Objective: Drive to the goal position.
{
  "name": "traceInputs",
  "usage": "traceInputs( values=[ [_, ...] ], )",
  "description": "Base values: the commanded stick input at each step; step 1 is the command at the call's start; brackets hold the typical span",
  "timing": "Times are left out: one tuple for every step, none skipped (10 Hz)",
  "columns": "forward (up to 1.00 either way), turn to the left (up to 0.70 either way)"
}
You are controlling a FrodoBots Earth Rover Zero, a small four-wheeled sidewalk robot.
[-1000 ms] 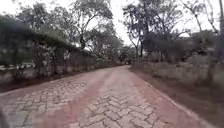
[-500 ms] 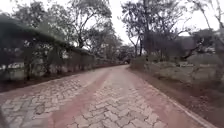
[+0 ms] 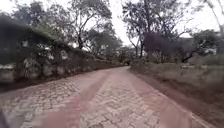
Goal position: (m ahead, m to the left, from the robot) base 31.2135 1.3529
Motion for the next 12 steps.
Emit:
traceInputs(
  values=[
    [0.70, 0.00],
    [0.70, 0.00],
    [0.70, 0.00],
    [0.70, 0.00],
    [0.70, 0.00],
    [0.70, 0.00],
    [0.70, 0.00],
    [0.70, 0.00],
    [0.70, 0.00],
    [0.70, 0.00],
    [0.70, 0.00],
    [0.70, 0.00]
  ],
)
